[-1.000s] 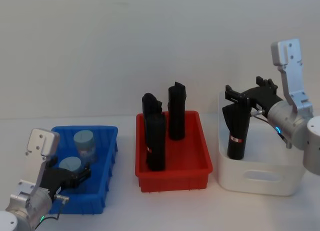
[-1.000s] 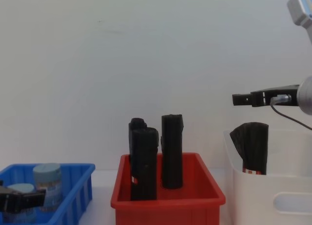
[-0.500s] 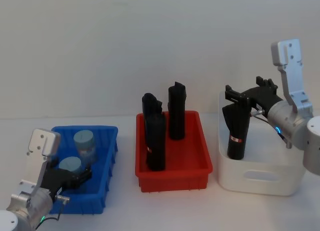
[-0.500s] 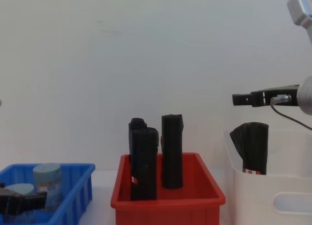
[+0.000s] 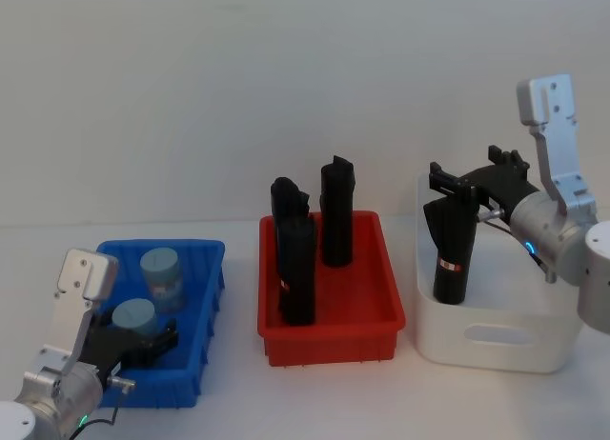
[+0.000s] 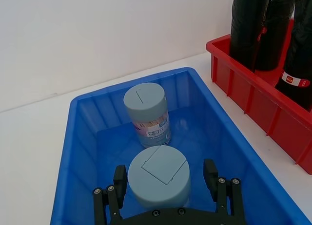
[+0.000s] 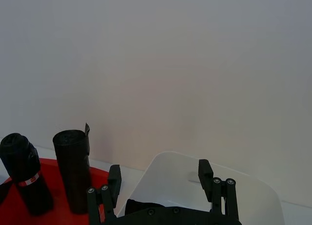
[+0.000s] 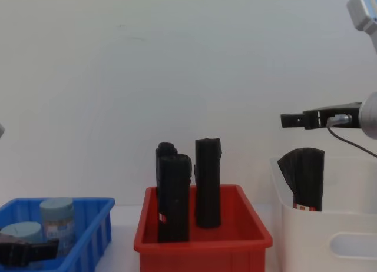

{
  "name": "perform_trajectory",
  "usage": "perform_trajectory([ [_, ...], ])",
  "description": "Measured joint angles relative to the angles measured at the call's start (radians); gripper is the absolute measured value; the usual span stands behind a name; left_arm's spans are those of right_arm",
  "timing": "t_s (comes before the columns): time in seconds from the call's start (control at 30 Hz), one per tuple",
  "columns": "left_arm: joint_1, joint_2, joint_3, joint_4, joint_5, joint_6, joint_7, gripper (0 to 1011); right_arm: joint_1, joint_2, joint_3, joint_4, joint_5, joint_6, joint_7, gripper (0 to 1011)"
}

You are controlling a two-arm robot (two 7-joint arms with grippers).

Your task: Pick the cotton swabs from the blue box and place them into the white box.

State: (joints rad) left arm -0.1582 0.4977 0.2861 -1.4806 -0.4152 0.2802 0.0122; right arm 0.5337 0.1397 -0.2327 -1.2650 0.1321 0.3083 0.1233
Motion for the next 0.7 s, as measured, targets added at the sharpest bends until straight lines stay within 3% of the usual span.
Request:
perform_trajectory([
  [0.33, -0.001, -0.001, 0.000, 0.003, -0.002, 0.006, -0.005, 809, 0.000, 0.000, 0.000, 0.000, 0.000, 0.000, 0.000, 1001],
  [0.47, -0.001, -0.002, 0.000, 0.003, -0.003, 0.007, -0.006, 669, 0.000, 0.000, 0.000, 0.000, 0.000, 0.000, 0.000, 1001],
  [0.7, -0.001, -0.002, 0.000, 0.003, -0.003, 0.008, -0.007, 666, 0.000, 0.000, 0.000, 0.000, 0.000, 0.000, 0.000, 1001],
])
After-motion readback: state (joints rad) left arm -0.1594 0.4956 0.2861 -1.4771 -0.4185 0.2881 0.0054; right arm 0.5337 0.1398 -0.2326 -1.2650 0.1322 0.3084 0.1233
